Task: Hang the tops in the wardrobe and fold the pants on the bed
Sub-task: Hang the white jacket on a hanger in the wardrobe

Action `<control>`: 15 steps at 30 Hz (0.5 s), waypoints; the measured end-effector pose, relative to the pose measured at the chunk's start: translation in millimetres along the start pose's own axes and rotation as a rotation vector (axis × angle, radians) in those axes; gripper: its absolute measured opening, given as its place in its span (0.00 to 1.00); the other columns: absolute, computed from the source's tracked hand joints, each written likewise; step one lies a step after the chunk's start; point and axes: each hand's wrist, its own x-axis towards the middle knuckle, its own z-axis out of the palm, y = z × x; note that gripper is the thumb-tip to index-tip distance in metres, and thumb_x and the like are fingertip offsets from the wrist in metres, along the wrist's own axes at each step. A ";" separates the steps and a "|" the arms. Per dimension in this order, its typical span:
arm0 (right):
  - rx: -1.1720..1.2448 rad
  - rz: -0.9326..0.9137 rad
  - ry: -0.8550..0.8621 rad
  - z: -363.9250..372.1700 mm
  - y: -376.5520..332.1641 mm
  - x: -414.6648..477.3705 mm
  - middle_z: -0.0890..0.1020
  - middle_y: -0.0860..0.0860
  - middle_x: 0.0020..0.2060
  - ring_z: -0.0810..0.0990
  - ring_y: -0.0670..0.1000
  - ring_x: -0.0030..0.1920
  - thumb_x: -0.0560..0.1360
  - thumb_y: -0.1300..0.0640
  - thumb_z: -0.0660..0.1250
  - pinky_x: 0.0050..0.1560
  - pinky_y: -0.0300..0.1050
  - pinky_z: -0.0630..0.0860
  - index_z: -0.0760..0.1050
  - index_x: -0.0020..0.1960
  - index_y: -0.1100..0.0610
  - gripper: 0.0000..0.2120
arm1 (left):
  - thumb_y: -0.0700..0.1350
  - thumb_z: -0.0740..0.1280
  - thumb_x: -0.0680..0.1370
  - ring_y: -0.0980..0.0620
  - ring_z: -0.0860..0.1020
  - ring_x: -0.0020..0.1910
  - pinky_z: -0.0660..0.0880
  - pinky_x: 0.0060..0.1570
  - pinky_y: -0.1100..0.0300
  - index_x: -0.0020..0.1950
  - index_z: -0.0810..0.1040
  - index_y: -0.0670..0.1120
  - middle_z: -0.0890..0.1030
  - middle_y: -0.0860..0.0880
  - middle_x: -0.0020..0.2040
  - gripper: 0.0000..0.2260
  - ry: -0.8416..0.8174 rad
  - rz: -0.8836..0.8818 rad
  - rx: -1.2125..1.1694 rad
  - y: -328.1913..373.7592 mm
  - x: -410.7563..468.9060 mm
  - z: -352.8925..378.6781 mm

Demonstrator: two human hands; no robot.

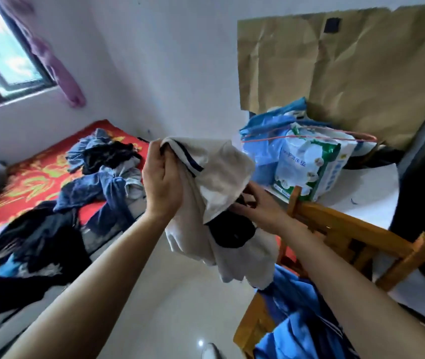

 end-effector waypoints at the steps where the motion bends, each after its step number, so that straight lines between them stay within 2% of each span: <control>1: -0.076 -0.053 -0.041 14.7 3.1 1.2 0.78 0.28 0.56 0.75 0.31 0.59 0.71 0.49 0.76 0.58 0.28 0.69 0.71 0.62 0.37 0.24 | 0.39 0.58 0.82 0.64 0.72 0.38 0.67 0.42 0.69 0.47 0.73 0.46 0.75 0.62 0.37 0.07 0.030 -0.016 -0.006 0.5 -1.0 -13.7; 2: -0.134 -0.096 -0.086 30.5 6.5 3.5 0.76 0.30 0.60 0.74 0.34 0.62 0.72 0.52 0.75 0.62 0.34 0.71 0.70 0.65 0.37 0.26 | 0.39 0.58 0.82 0.64 0.72 0.39 0.68 0.44 0.68 0.47 0.74 0.47 0.75 0.61 0.38 0.07 0.050 -0.030 -0.009 0.4 -2.8 -27.6; 3: -0.192 -0.092 -0.115 47.1 10.0 5.8 0.76 0.35 0.64 0.74 0.39 0.65 0.74 0.56 0.73 0.67 0.44 0.71 0.69 0.68 0.39 0.26 | 0.40 0.58 0.82 0.63 0.72 0.40 0.69 0.45 0.66 0.46 0.74 0.50 0.75 0.60 0.39 0.08 0.060 -0.041 -0.007 -0.4 -5.2 -41.7; 4: -0.243 -0.061 -0.136 64.8 11.7 7.6 0.77 0.42 0.66 0.74 0.46 0.68 0.76 0.58 0.70 0.68 0.53 0.70 0.69 0.70 0.43 0.25 | 0.41 0.58 0.82 0.62 0.73 0.41 0.70 0.46 0.66 0.46 0.74 0.53 0.76 0.60 0.39 0.10 0.067 -0.053 0.003 -2.1 -7.7 -55.7; 5: -0.291 -0.039 -0.142 81.1 10.1 9.5 0.78 0.48 0.66 0.75 0.52 0.67 0.78 0.59 0.67 0.67 0.56 0.70 0.70 0.72 0.47 0.23 | 0.42 0.58 0.82 0.61 0.74 0.42 0.71 0.46 0.65 0.45 0.74 0.55 0.76 0.61 0.40 0.10 0.081 -0.074 0.020 -5.2 -9.5 -70.7; 6: -0.301 -0.027 -0.141 96.4 8.4 11.4 0.81 0.52 0.63 0.78 0.54 0.64 0.79 0.58 0.66 0.63 0.53 0.71 0.72 0.70 0.50 0.20 | 0.43 0.58 0.82 0.62 0.74 0.42 0.71 0.47 0.66 0.45 0.74 0.57 0.77 0.62 0.41 0.11 0.114 -0.102 0.045 -10.2 -10.3 -87.3; 7: -0.285 -0.022 -0.127 110.2 3.4 10.6 0.83 0.53 0.56 0.80 0.54 0.58 0.80 0.55 0.66 0.56 0.46 0.71 0.76 0.64 0.50 0.13 | 0.44 0.58 0.83 0.63 0.74 0.42 0.70 0.47 0.68 0.45 0.74 0.58 0.77 0.63 0.41 0.11 0.161 -0.138 0.078 -17.4 -9.9 -106.2; 8: -0.251 -0.019 -0.109 123.4 -4.5 9.4 0.85 0.49 0.47 0.82 0.50 0.51 0.80 0.51 0.66 0.47 0.38 0.69 0.78 0.56 0.47 0.06 | 0.45 0.58 0.83 0.65 0.74 0.42 0.70 0.46 0.70 0.46 0.74 0.58 0.77 0.65 0.40 0.10 0.211 -0.179 0.116 -26.7 -9.1 -128.0; 9: -0.189 -0.010 -0.093 134.6 -14.1 8.1 0.83 0.41 0.42 0.81 0.42 0.45 0.80 0.46 0.66 0.41 0.32 0.68 0.77 0.50 0.43 0.03 | 0.46 0.59 0.83 0.67 0.74 0.41 0.69 0.46 0.70 0.47 0.75 0.56 0.78 0.65 0.40 0.09 0.247 -0.230 0.154 -37.3 -8.6 -150.2; 11: -0.029 0.017 -0.115 156.8 -34.1 9.0 0.82 0.35 0.42 0.78 0.30 0.45 0.79 0.43 0.66 0.41 0.25 0.69 0.78 0.52 0.42 0.06 | 0.46 0.60 0.83 0.63 0.75 0.41 0.70 0.47 0.64 0.50 0.77 0.51 0.79 0.61 0.41 0.07 0.285 -0.351 0.226 -62.6 -14.0 -195.9; 13: 0.035 -0.001 -0.160 182.3 -54.2 12.2 0.83 0.37 0.45 0.79 0.31 0.49 0.80 0.44 0.66 0.46 0.27 0.70 0.80 0.55 0.46 0.09 | 0.47 0.61 0.83 0.57 0.76 0.43 0.68 0.46 0.58 0.50 0.78 0.49 0.78 0.58 0.41 0.07 0.300 -0.454 0.310 -87.5 -30.0 -239.8; 15: 0.074 0.019 -0.220 213.5 -69.4 14.7 0.84 0.38 0.46 0.80 0.33 0.49 0.80 0.46 0.67 0.47 0.28 0.71 0.80 0.54 0.45 0.07 | 0.47 0.61 0.83 0.52 0.76 0.46 0.67 0.45 0.59 0.49 0.78 0.48 0.80 0.54 0.43 0.07 0.307 -0.542 0.378 -109.5 -49.1 -278.0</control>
